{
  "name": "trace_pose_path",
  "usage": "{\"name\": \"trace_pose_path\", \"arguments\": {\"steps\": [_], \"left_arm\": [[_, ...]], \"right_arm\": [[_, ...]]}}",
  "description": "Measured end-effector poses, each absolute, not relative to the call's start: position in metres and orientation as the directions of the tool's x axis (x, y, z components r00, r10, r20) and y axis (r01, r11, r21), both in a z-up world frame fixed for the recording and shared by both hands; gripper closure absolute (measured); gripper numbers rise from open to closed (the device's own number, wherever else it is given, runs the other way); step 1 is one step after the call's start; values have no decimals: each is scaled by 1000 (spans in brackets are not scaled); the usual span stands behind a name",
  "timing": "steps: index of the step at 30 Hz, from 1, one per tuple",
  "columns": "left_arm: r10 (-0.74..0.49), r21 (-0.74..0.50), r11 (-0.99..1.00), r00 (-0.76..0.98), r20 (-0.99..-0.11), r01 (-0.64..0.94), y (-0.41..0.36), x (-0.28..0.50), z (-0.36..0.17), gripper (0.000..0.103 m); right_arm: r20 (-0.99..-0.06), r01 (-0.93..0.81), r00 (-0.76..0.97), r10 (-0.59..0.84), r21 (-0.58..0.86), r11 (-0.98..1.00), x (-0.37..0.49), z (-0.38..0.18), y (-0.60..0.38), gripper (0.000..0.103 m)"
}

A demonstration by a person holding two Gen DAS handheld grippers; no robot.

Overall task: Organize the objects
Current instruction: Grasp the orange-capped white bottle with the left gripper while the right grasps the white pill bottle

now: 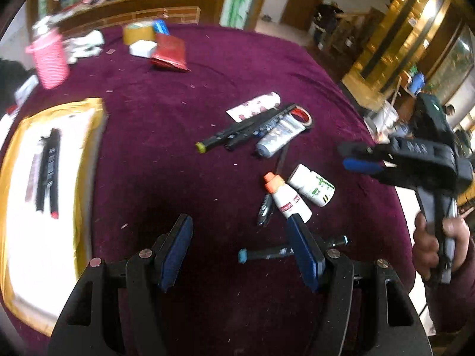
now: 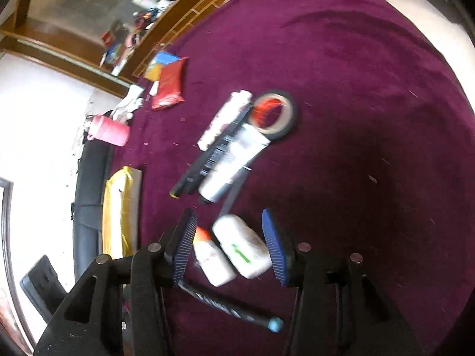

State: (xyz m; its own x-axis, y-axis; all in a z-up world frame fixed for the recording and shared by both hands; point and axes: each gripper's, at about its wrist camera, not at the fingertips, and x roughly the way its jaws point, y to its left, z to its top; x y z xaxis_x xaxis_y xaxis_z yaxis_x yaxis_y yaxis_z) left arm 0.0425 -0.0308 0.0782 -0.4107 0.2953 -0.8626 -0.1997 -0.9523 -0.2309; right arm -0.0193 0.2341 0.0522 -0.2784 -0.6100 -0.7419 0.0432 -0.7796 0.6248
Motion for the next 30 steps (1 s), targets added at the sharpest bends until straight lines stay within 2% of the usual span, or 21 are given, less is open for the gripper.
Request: {"name": "trace_pose_path", "arguments": {"steps": [7, 11, 12, 13, 14, 21, 23, 28, 30], "left_arm": [[395, -359, -919, -353, -848, -166, 4, 18, 62, 43], [349, -307, -936, -324, -879, -173, 33, 8, 47, 45], [333, -288, -940, -305, -892, -184, 40, 7, 41, 49], [334, -287, -938, -289, -897, -194, 45, 8, 39, 67], [327, -277, -938, -274, -904, -206, 49, 9, 36, 80], [301, -253, -948, -289, -909, -192, 52, 6, 38, 80], [300, -248, -947, -287, -910, -204, 55, 1, 37, 75], [251, -160, -939, -289, -924, -304, 77, -8, 22, 73], [240, -126, -933, -321, -916, -338, 81, -5, 20, 77]], "right_arm": [[-772, 21, -291, -565, 585, -811, -8, 53, 266, 59], [-780, 11, -293, -553, 576, -817, -3, 52, 275, 58], [-782, 10, -294, -550, 573, -820, -2, 52, 276, 58], [-784, 11, -294, -548, 570, -821, -1, 52, 274, 58], [-785, 14, -293, -546, 567, -823, 0, 53, 274, 58], [-793, 29, -276, -543, 558, -829, 1, 49, 268, 58], [-795, 36, -270, -543, 555, -831, -1, 49, 264, 58], [-800, 51, -261, -541, 548, -835, -6, 50, 254, 58], [-803, 59, -259, -537, 542, -839, -7, 50, 249, 58]]}}
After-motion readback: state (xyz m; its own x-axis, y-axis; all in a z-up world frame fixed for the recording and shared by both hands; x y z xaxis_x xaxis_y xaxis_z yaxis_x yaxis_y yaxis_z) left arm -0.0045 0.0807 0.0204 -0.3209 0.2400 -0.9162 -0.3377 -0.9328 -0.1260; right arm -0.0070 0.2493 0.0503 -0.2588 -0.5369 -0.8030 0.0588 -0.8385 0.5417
